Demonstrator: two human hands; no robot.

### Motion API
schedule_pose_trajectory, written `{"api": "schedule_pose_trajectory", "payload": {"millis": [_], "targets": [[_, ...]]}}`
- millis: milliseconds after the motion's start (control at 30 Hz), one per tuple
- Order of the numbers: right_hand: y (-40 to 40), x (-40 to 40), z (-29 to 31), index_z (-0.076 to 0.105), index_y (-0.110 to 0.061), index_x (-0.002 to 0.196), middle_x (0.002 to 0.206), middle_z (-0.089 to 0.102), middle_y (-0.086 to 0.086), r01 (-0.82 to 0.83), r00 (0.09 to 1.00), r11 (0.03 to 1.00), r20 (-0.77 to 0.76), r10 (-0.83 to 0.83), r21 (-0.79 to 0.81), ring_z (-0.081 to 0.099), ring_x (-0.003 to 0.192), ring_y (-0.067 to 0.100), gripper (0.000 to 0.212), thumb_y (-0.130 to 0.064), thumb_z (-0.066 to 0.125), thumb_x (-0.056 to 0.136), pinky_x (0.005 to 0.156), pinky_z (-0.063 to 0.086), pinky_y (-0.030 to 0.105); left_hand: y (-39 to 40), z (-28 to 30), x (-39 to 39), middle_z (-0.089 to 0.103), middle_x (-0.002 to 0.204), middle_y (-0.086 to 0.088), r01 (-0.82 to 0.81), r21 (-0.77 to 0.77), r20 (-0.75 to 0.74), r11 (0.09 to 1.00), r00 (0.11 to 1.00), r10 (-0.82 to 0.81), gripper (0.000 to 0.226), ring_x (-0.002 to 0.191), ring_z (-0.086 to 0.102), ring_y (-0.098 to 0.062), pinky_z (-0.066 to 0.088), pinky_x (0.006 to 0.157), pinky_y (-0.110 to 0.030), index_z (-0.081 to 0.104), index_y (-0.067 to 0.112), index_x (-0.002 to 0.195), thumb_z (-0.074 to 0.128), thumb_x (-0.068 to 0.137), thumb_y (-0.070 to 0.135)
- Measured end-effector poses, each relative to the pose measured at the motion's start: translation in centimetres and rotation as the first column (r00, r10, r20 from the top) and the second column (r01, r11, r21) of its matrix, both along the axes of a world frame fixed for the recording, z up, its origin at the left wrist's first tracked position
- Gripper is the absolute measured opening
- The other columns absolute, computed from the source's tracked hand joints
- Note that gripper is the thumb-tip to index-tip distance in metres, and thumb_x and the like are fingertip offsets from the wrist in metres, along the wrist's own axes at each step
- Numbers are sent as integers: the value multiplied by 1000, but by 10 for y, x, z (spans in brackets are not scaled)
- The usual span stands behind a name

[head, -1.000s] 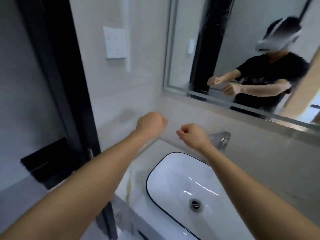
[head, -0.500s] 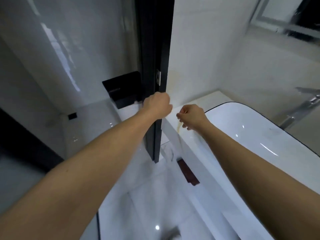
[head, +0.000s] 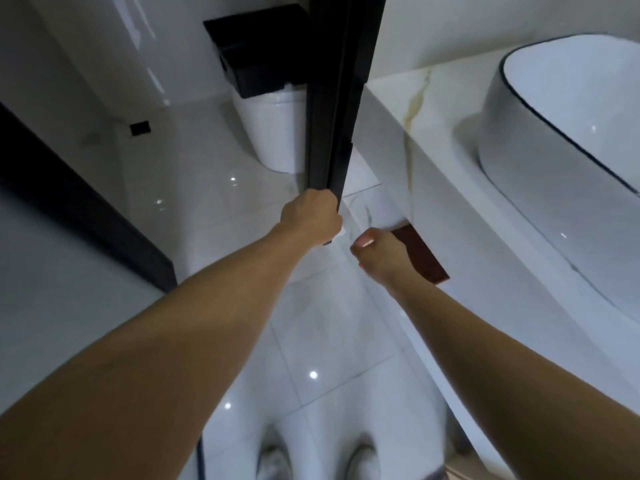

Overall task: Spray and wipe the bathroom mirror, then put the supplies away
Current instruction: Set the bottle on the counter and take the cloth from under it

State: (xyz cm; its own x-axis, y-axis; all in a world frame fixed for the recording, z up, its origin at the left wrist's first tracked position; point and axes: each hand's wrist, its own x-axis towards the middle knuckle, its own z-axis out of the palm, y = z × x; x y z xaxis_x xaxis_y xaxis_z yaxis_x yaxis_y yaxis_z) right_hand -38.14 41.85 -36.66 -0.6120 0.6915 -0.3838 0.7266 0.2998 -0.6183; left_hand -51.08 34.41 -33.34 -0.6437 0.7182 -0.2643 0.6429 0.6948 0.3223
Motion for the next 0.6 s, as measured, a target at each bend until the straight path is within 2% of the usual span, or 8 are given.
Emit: {"api": "schedule_pose_trajectory", "payload": {"millis": [133, 200, 267, 367, 467, 533, 600], "targets": [[9, 26, -84, 60, -12, 125, 123, 65, 9, 87, 996, 993, 7, -88, 74, 60, 116, 29, 31, -25, 56, 97, 88, 45, 31, 8, -87, 8, 64, 106, -8, 9, 83, 38, 996, 999, -13, 23, 94, 59, -30, 44, 72, -33, 64, 14, 104, 53, 95, 32], [21, 37, -120, 55, -11, 132, 128, 63, 11, 148, 989, 984, 1, -149, 97, 59, 118, 30, 36, -25, 55, 98, 87, 43, 30, 18, -127, 13, 63, 121, -6, 35, 138, 71, 990, 996, -45, 35, 108, 59, -28, 49, 83, -34, 61, 16, 124, 53, 97, 37], [39, 46, -153, 52, -8, 135, 131, 61, 13, 215, 976, 970, -5, -216, 114, 57, 120, 32, 40, -24, 54, 99, 90, 45, 32, 36, -160, 16, 61, 130, -5, 59, 166, 84, 984, 994, -73, 45, 118, 57, -26, 50, 92, -35, 55, 19, 135, 51, 98, 43], [76, 58, -195, 50, -6, 134, 127, 60, 17, 351, 936, 926, -35, -350, 141, 58, 115, 37, 41, -21, 53, 97, 91, 49, 38, 72, -206, 21, 61, 129, -7, 90, 208, 74, 974, 991, -108, 46, 116, 58, -27, 50, 94, -38, 57, 17, 133, 48, 99, 47], [116, 71, -233, 55, -3, 130, 116, 63, 19, 452, 892, 878, -60, -448, 157, 62, 102, 37, 37, -17, 51, 96, 83, 53, 42, 110, -245, 26, 64, 123, -11, 115, 285, 62, 952, 989, -138, 39, 106, 60, -29, 50, 83, -36, 61, 10, 115, 50, 98, 44], [139, 80, -253, 56, -4, 130, 107, 63, 17, 510, 860, 845, -83, -503, 164, 62, 88, 32, 36, -16, 50, 97, 72, 54, 38, 131, -268, 28, 60, 130, -11, 126, 315, 69, 941, 985, -156, 44, 116, 57, -30, 49, 92, -37, 58, 9, 126, 50, 99, 43], [157, 89, -272, 54, -7, 135, 109, 63, 17, 558, 830, 810, -124, -544, 181, 63, 91, 31, 38, -14, 51, 98, 76, 56, 39, 150, -288, 29, 58, 134, -11, 140, 326, 64, 935, 983, -169, 48, 122, 54, -30, 47, 99, -38, 55, 10, 134, 50, 99, 43]]}}
